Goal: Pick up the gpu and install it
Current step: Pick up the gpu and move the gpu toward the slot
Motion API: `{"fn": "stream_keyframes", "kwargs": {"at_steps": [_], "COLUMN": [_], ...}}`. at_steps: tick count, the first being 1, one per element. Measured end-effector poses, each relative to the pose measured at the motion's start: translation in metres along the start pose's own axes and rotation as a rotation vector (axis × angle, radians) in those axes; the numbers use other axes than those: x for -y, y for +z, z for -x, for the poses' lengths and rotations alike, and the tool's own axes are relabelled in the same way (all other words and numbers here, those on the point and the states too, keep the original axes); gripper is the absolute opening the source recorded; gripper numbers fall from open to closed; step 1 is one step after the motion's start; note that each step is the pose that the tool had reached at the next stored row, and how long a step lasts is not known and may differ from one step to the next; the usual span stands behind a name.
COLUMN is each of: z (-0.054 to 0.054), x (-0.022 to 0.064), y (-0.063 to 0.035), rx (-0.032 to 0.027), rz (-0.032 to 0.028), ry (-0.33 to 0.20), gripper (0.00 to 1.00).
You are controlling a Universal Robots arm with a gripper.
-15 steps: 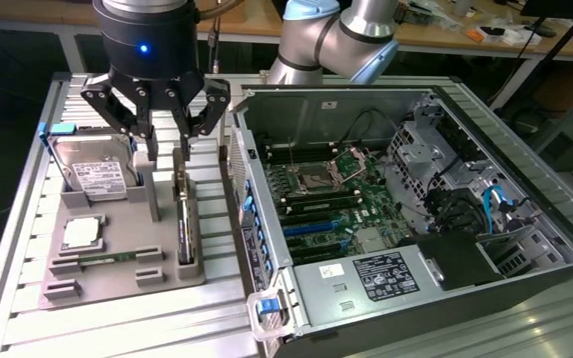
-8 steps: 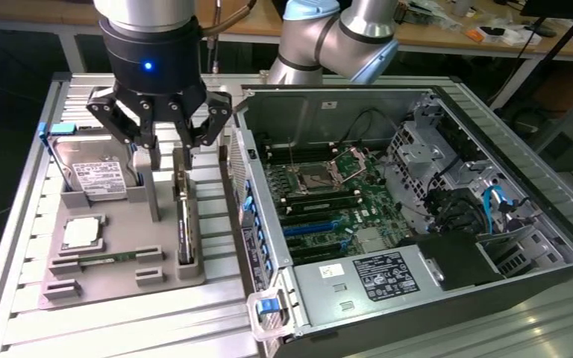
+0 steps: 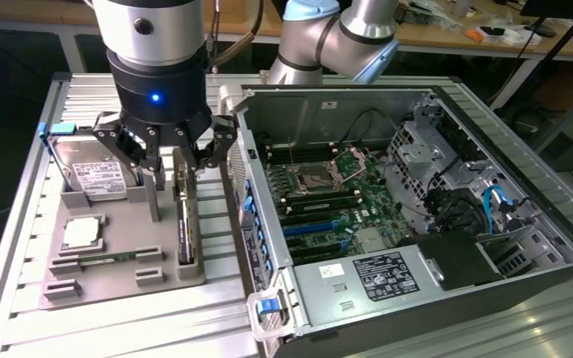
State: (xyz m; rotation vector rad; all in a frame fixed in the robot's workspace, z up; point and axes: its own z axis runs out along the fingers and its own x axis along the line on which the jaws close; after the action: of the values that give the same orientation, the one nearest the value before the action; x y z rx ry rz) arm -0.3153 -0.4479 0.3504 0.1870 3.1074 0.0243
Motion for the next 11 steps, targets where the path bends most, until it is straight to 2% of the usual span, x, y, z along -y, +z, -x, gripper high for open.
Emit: {"fn": "stream_keyframes", "kwargs": {"at_steps": [8,11], "z": [0.002,0.003], "x": [-0.0001,-0.0001], "y": [0.0153,0.0226], "rx": [-0.0028,-0.0034], "rz": [0.0005,0.0011], "ry": [-0.027,-0.062], "gripper": [0.42,0.42]}}
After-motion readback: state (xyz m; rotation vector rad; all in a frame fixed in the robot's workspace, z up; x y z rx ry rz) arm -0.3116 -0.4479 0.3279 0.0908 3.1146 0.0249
